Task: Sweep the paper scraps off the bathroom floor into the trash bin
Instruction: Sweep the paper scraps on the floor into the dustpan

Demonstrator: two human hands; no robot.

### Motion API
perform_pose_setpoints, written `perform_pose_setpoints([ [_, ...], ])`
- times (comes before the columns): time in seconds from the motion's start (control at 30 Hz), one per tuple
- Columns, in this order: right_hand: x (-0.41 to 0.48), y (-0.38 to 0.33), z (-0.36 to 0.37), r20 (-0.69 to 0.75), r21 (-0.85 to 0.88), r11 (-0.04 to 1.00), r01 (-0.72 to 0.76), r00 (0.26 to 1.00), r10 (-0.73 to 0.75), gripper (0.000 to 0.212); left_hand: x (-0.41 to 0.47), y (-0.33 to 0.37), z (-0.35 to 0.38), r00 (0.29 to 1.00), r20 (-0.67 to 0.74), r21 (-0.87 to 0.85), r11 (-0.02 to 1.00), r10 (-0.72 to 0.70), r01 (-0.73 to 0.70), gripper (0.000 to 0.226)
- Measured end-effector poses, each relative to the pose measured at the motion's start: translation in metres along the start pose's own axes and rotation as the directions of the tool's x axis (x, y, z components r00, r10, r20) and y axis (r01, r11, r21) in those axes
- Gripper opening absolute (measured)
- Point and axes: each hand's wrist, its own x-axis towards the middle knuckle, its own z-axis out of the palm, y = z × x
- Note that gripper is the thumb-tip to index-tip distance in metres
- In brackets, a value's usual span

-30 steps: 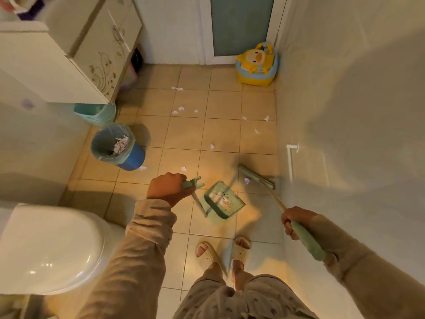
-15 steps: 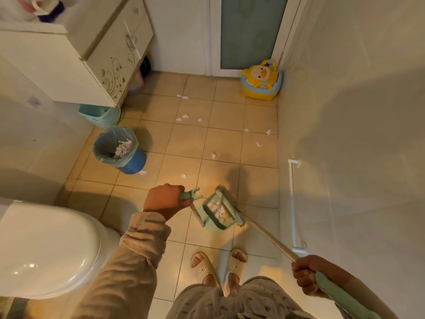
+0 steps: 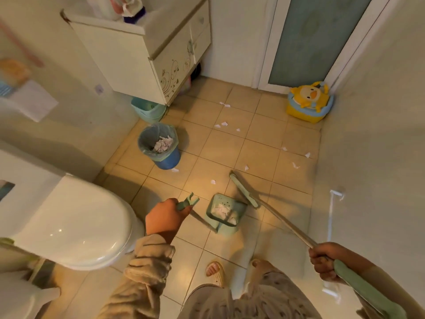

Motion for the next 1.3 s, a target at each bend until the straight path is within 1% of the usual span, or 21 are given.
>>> perform_pose_setpoints([
  [0.13, 0.012, -0.049, 0.022, -0.047, -0.284, 0.959, 0.012, 0.999, -0.026, 0.061, 0.005, 0.003, -0.002, 0.999, -0.036, 0.033, 0.999, -0.031, 0.032, 0.043],
  [0.2, 0.022, -0.074, 0.031, -0.069, -0.451, 0.892, 0.022, 0.996, -0.060, 0.063, 0.009, 0.005, -0.001, 0.996, -0.047, 0.021, 0.997, -0.077, 0.078, 0.043],
  [0.27, 0.028, -0.099, 0.040, -0.079, -0.555, 0.831, 0.038, 0.992, -0.097, 0.058, 0.011, 0.005, -0.001, 0.991, -0.067, 0.014, 0.993, -0.120, 0.121, 0.042],
  [0.33, 0.039, -0.135, 0.043, -0.100, -0.678, 0.735, 0.031, 0.986, -0.135, 0.048, 0.017, 0.009, 0.001, 0.976, -0.089, -0.007, 0.980, -0.201, 0.201, 0.042],
  [0.47, 0.050, -0.188, 0.059, -0.103, -0.857, 0.516, 0.008, 0.977, -0.187, 0.037, 0.028, 0.012, -0.001, 0.966, -0.115, 0.002, 0.972, -0.232, 0.233, 0.042],
  [0.53, 0.055, -0.215, 0.060, -0.058, -0.889, 0.456, 0.045, 0.976, -0.209, 0.037, 0.033, 0.018, -0.003, 0.962, -0.115, 0.006, 0.968, -0.247, 0.249, 0.040],
  [0.6, 0.059, -0.236, 0.061, -0.009, -0.900, 0.427, 0.081, 0.979, -0.205, 0.037, 0.037, 0.017, -0.005, 0.956, -0.114, 0.026, 0.961, -0.270, 0.274, 0.039],
  [0.67, 0.064, -0.249, 0.061, 0.013, -0.880, 0.465, 0.100, 0.982, -0.187, 0.031, 0.038, 0.016, -0.005, 0.951, -0.102, 0.023, 0.955, -0.292, 0.295, 0.038],
  [0.73, 0.064, -0.253, 0.054, 0.042, -0.809, 0.565, 0.163, 0.974, -0.221, 0.017, 0.040, 0.017, -0.006, 0.952, -0.080, 0.027, 0.954, -0.295, 0.298, 0.038],
  [0.77, 0.067, -0.253, 0.052, 0.044, -0.794, 0.586, 0.162, 0.977, -0.210, 0.013, 0.042, 0.018, -0.006, 0.953, -0.071, 0.026, 0.954, -0.295, 0.297, 0.038],
  [0.8, 0.071, -0.253, 0.054, 0.025, -0.819, 0.559, 0.133, 0.980, -0.196, 0.015, 0.045, 0.018, -0.006, 0.951, -0.064, 0.014, 0.953, -0.301, 0.302, 0.038],
  [0.83, 0.074, -0.251, 0.057, -0.006, -0.865, 0.496, 0.078, 0.986, -0.165, 0.022, 0.048, 0.019, -0.006, 0.949, -0.064, 0.004, 0.951, -0.308, 0.309, 0.038],
  [0.9, 0.083, -0.245, 0.067, -0.056, -0.947, 0.320, -0.032, 0.996, -0.064, 0.035, 0.055, 0.018, -0.008, 0.948, -0.074, 0.013, 0.950, -0.310, 0.312, 0.038],
  [0.93, 0.084, -0.240, 0.068, -0.065, -0.968, 0.246, -0.055, 0.997, -0.030, 0.038, 0.058, 0.016, -0.008, 0.947, -0.079, 0.021, 0.949, -0.313, 0.315, 0.039],
  [1.0, 0.082, -0.228, 0.061, -0.080, -0.970, 0.225, -0.090, 0.995, 0.053, 0.040, 0.063, 0.012, -0.009, 0.944, -0.091, 0.020, 0.947, -0.317, 0.320, 0.039],
  [1.03, 0.080, -0.223, 0.055, -0.065, -0.965, 0.249, -0.087, 0.993, 0.096, 0.041, 0.065, 0.010, -0.009, 0.944, -0.099, 0.012, 0.948, -0.314, 0.317, 0.040],
  [1.07, 0.076, -0.218, 0.049, -0.041, -0.948, 0.307, -0.086, 0.988, 0.151, 0.043, 0.066, 0.008, -0.009, 0.945, -0.108, 0.008, 0.950, -0.309, 0.312, 0.041],
  [1.17, 0.073, -0.215, 0.035, 0.060, -0.850, 0.521, -0.077, 0.969, 0.241, 0.057, 0.070, 0.001, -0.008, 0.946, -0.127, 0.007, 0.953, -0.299, 0.302, 0.041],
  [1.2, 0.069, -0.214, 0.033, 0.073, -0.813, 0.577, -0.081, 0.968, 0.239, 0.060, 0.070, -0.001, -0.009, 0.947, -0.129, 0.008, 0.954, -0.295, 0.299, 0.041],
  [1.23, 0.068, -0.215, 0.031, 0.076, -0.783, 0.616, -0.085, 0.970, 0.230, 0.062, 0.070, -0.002, -0.009, 0.947, -0.129, 0.005, 0.955, -0.293, 0.296, 0.041],
  [1.3, 0.063, -0.213, 0.028, 0.062, -0.767, 0.637, -0.081, 0.978, 0.199, 0.061, 0.069, -0.002, -0.011, 0.948, -0.120, -0.006, 0.955, -0.294, 0.295, 0.042],
])
